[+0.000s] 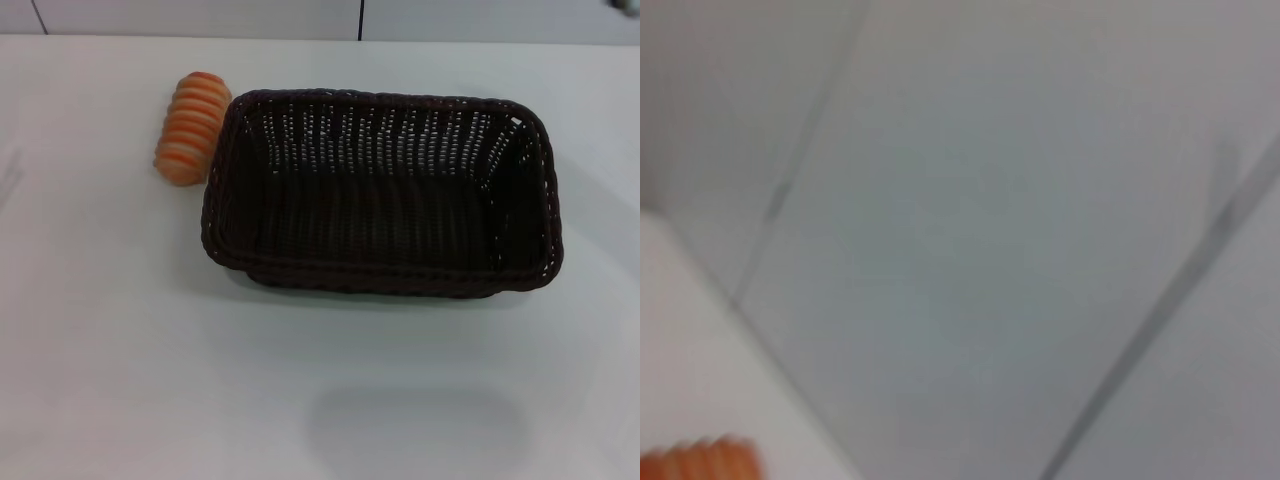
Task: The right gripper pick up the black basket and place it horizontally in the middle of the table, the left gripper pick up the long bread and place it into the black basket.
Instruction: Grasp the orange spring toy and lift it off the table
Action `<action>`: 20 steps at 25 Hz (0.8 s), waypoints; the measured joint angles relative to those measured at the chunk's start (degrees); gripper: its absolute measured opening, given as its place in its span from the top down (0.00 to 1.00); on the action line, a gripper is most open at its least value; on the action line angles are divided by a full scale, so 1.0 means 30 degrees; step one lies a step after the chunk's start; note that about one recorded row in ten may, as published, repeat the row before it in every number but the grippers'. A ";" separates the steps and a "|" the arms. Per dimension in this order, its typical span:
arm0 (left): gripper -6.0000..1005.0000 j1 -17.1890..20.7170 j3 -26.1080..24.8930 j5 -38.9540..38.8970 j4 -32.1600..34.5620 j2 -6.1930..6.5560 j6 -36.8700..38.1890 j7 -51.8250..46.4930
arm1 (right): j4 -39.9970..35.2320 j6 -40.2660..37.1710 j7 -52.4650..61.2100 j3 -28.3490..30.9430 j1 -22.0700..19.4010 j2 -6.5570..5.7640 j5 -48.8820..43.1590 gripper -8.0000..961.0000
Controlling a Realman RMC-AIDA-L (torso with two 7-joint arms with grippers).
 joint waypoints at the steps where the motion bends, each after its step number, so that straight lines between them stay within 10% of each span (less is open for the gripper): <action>1: 0.27 0.0087 0.0129 -0.0001 0.0211 -0.0001 -0.0129 -0.0135 | 0.0368 -0.0631 -0.0054 0.0000 -0.0920 0.0000 0.0439 0.43; 9: 0.28 0.0519 0.1087 0.0001 0.1544 0.0032 -0.1457 -0.1127 | -0.0362 -0.8068 -0.2524 0.0093 -0.7370 0.0161 0.6123 0.43; 20: 0.28 0.1820 0.1291 0.5061 0.7161 0.0009 -0.4024 -0.8154 | -0.3635 -1.2775 -0.5922 -0.0171 -0.8224 0.0204 1.0424 0.43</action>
